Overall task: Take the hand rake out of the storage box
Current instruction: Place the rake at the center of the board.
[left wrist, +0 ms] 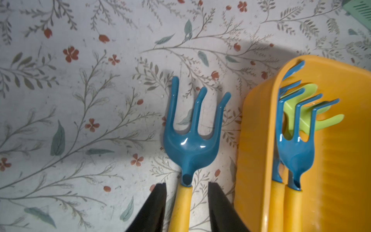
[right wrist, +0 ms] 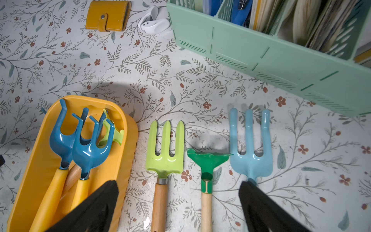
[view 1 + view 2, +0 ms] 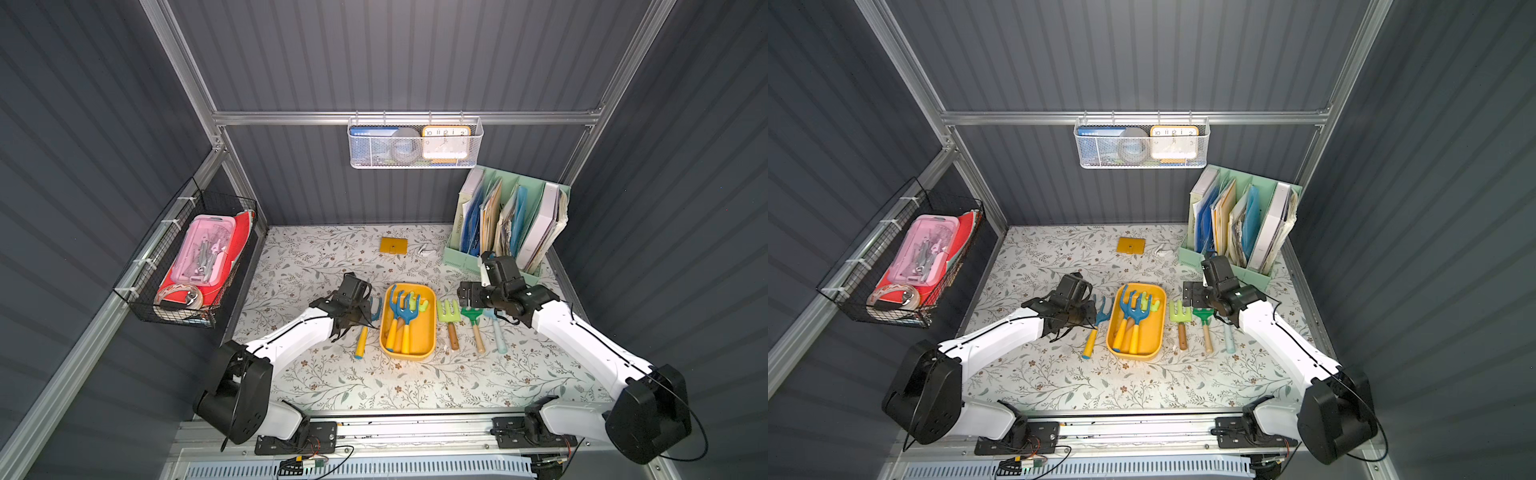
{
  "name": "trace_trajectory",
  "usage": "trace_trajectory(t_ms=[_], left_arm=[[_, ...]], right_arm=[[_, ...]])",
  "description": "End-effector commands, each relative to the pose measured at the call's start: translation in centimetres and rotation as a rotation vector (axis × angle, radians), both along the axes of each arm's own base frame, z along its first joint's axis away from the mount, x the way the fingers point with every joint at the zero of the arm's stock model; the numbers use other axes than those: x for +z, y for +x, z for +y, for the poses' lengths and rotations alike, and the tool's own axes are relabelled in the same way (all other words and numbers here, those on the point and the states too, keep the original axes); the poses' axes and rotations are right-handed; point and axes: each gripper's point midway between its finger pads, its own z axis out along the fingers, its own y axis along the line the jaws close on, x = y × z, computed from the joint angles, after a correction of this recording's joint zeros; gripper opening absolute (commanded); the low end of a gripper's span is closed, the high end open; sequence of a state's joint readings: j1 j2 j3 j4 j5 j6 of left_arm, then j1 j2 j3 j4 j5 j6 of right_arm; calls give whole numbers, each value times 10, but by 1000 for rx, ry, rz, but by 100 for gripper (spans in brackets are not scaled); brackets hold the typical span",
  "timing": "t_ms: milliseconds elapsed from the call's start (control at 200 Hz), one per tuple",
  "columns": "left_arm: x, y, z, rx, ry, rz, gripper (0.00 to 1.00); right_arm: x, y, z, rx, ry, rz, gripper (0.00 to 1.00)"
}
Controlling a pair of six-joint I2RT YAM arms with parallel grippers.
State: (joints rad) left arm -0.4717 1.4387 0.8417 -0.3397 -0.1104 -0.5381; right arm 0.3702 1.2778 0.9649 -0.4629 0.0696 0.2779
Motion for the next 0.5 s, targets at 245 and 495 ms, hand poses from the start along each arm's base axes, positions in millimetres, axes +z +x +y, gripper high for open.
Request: trace_trajectory(t_ms=[245,495], left_arm=[[-31,-28,-20,29,6,120,42],[-37,-31,-7,118,40,118,40]], right_arm=[[4,7,5,3,21,-23,99],[6,6,3,2,13,-26,99]])
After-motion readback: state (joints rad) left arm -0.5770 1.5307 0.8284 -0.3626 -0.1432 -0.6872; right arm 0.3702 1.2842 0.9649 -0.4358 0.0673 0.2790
